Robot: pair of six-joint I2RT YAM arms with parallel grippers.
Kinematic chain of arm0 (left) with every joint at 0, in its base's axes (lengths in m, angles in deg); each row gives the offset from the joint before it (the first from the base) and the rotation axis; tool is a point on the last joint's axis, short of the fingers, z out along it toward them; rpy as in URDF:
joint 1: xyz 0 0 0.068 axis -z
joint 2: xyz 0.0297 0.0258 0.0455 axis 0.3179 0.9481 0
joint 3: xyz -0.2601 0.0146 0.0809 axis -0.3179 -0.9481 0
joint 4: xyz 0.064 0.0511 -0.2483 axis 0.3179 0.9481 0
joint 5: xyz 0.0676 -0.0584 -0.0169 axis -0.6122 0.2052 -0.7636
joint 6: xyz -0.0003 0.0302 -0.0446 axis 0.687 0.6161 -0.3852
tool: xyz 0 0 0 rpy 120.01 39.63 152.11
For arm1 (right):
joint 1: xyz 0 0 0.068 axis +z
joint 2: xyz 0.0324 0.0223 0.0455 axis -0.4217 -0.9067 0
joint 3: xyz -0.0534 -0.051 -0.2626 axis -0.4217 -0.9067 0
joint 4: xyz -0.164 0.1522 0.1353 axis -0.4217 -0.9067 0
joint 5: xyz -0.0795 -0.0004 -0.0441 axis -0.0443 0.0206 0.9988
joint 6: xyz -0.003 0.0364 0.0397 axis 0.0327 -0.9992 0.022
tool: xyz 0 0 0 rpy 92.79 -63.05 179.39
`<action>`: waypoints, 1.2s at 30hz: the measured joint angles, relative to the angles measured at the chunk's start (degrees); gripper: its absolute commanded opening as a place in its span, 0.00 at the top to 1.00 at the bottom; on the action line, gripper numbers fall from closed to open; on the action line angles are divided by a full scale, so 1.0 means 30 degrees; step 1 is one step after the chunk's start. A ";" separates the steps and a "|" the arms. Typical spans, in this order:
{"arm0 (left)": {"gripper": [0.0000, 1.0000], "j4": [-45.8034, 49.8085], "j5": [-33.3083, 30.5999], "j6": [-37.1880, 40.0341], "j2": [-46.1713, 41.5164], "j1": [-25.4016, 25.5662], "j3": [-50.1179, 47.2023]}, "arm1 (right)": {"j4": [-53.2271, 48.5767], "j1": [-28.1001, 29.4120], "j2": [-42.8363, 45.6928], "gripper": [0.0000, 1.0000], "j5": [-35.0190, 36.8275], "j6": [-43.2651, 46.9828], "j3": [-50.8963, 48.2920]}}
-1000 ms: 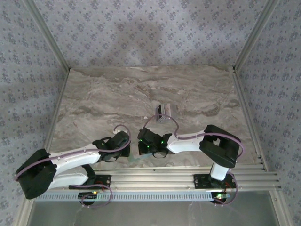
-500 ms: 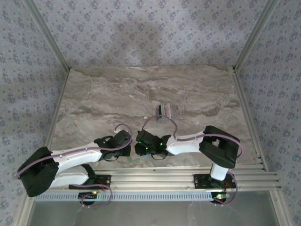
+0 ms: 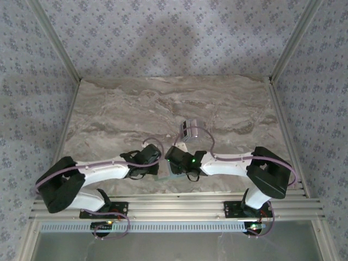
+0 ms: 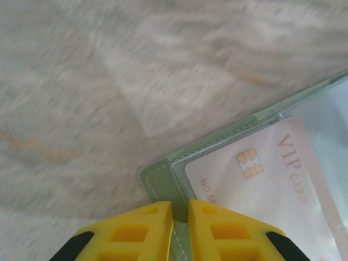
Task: Put the credit cards into the card holder
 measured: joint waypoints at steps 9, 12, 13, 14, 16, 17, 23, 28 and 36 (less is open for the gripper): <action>0.83 -0.1297 -0.0175 0.0612 0.1231 -0.0270 0.0794 | -0.0925 -0.0838 -0.0692 0.58 0.0852 0.1647 0.1377; 0.83 -0.1209 -0.0182 0.0678 0.1231 -0.0444 0.0787 | -0.1275 -0.1180 -0.1180 0.59 0.0947 0.2171 0.1909; 0.82 -0.1217 -0.0189 0.0721 0.1224 -0.0466 0.0787 | -0.1282 -0.1355 -0.1311 0.60 0.0947 0.2353 0.2040; 0.82 -0.1217 -0.0197 0.0750 0.1217 -0.0466 0.0787 | -0.1297 -0.1494 -0.1428 0.60 0.0940 0.2455 0.2120; 0.82 -0.1224 -0.0226 0.0765 0.1202 -0.0474 0.0772 | -0.1326 -0.1734 -0.1734 0.60 0.0940 0.2637 0.2280; 0.82 -0.1209 -0.0226 0.0765 0.1180 -0.0481 0.0765 | -0.1348 -0.1821 -0.1916 0.59 0.0940 0.2732 0.2361; 0.82 -0.1188 -0.0226 0.0823 0.0984 -0.0525 0.0583 | -0.1239 -0.1909 -0.3082 0.60 0.0852 0.2980 0.2630; 0.82 -0.1231 -0.0219 0.0823 0.0976 -0.0546 0.0466 | -0.0809 -0.1909 -0.3483 0.76 0.0911 0.2936 0.2776; 0.82 -0.1355 -0.0219 0.0809 0.0969 -0.0561 0.0379 | -0.0459 -0.1836 -0.3512 0.87 0.1457 0.2747 0.2776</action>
